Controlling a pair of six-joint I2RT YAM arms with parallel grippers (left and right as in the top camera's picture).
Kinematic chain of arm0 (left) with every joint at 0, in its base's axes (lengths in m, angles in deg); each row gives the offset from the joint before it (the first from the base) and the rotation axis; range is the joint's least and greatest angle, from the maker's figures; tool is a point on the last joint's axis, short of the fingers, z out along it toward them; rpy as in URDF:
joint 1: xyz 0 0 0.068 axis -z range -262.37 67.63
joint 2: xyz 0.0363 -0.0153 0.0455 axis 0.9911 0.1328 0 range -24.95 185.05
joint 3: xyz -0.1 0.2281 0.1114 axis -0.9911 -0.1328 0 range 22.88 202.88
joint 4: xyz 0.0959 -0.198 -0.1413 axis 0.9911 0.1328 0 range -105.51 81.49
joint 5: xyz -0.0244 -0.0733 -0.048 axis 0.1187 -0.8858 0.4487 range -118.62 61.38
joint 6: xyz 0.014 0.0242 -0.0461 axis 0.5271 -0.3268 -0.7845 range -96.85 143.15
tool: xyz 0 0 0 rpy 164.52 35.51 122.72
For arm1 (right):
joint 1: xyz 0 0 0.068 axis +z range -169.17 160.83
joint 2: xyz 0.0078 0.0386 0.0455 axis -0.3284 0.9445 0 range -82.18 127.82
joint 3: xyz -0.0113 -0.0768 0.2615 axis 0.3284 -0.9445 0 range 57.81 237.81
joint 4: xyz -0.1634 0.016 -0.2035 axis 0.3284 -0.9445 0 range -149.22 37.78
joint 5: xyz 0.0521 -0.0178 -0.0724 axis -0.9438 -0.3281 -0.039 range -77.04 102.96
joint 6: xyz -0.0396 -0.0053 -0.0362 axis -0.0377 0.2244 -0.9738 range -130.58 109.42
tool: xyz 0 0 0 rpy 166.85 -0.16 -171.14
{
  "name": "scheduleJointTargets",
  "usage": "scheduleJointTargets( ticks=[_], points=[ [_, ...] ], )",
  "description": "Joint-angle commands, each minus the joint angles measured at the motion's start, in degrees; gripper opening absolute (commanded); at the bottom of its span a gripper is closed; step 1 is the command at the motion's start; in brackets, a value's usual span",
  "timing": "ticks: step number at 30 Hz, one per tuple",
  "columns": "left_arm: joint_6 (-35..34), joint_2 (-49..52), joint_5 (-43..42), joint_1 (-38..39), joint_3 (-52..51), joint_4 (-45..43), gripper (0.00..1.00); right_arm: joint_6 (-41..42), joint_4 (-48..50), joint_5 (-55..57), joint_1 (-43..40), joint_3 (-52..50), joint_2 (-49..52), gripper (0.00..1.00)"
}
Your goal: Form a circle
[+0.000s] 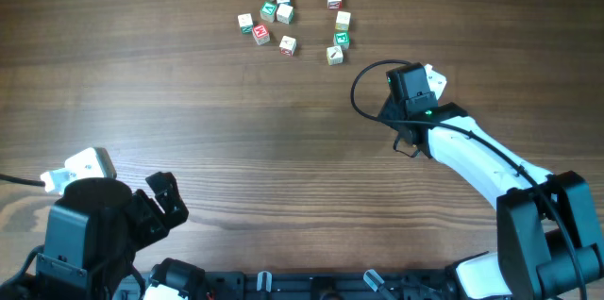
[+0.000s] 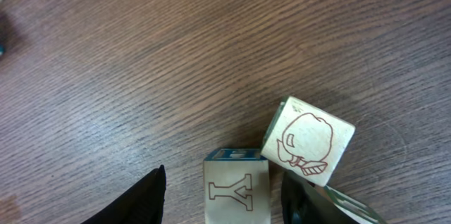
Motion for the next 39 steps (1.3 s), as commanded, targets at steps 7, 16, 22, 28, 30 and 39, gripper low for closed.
scheduleJointTargets(
  ticks=[7, 16, 22, 28, 30, 39],
  points=[
    [-0.7, 0.1, -0.3, -0.3, 0.0, -0.1, 1.0, 0.0, 0.4, -1.2, -0.2, 1.0, 1.1, 0.53],
    [-0.7, 0.1, -0.3, -0.3, 0.0, -0.1, 1.0, 0.2, 1.1, -2.3, -0.2, 1.0, 2.0, 0.53],
    [-0.7, 0.1, -0.3, -0.3, 0.0, -0.1, 1.0, -0.1, 1.3, -2.2, -0.2, 1.0, 2.0, 0.53],
    [-0.7, 0.1, -0.3, -0.3, 0.0, -0.1, 1.0, -0.2, 1.3, -1.3, -0.2, 1.0, 2.0, 0.54],
    [-0.7, 0.1, -0.3, -0.3, 0.0, -0.1, 1.0, -0.2, 1.3, -0.9, -0.2, 1.0, 2.0, 0.54],
    [-0.7, 0.1, -0.3, -0.3, 0.0, -0.1, 1.0, -0.2, 1.5, 0.0, -0.2, 1.0, 2.0, 0.56]
  ],
)
